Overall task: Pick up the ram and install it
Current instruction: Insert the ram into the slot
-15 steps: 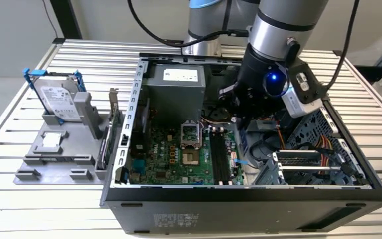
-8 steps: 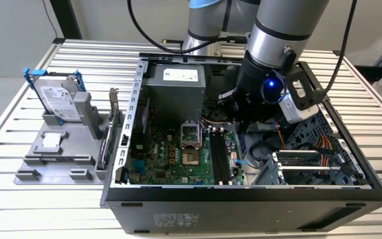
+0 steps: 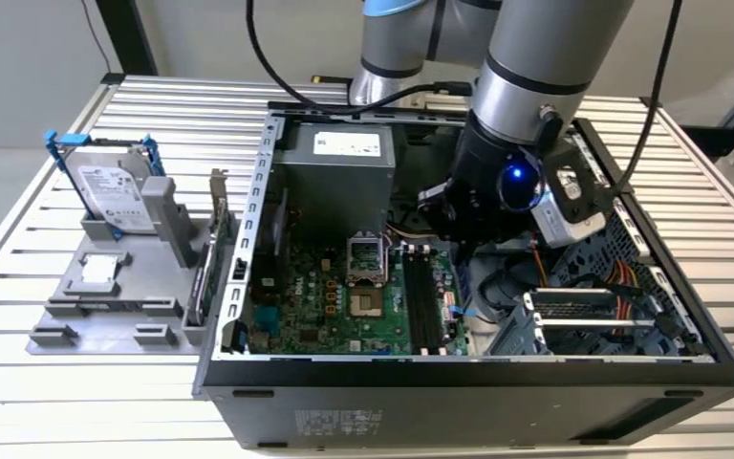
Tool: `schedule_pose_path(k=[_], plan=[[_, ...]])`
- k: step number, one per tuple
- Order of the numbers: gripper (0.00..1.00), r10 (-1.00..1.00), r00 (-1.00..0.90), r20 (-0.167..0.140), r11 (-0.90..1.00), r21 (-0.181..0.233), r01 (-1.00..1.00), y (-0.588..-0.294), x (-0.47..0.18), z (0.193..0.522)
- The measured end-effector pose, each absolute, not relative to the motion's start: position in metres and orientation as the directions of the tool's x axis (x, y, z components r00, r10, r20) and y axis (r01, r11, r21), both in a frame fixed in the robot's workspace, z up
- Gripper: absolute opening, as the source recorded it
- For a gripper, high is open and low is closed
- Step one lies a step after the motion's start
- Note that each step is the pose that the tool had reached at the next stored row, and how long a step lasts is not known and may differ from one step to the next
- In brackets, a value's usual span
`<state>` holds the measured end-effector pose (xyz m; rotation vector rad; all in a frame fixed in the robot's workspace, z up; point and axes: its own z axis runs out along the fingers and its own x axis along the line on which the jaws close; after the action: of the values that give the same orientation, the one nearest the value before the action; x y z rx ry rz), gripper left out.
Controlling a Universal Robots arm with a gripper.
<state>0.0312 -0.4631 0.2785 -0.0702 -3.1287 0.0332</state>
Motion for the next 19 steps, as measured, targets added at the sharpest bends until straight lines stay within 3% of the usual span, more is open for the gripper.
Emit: schedule_pose_path(k=[19], plan=[[0.00, 0.035, -0.999, 0.012, 0.999, -0.032, 0.034, -0.468, 0.032, 0.260]])
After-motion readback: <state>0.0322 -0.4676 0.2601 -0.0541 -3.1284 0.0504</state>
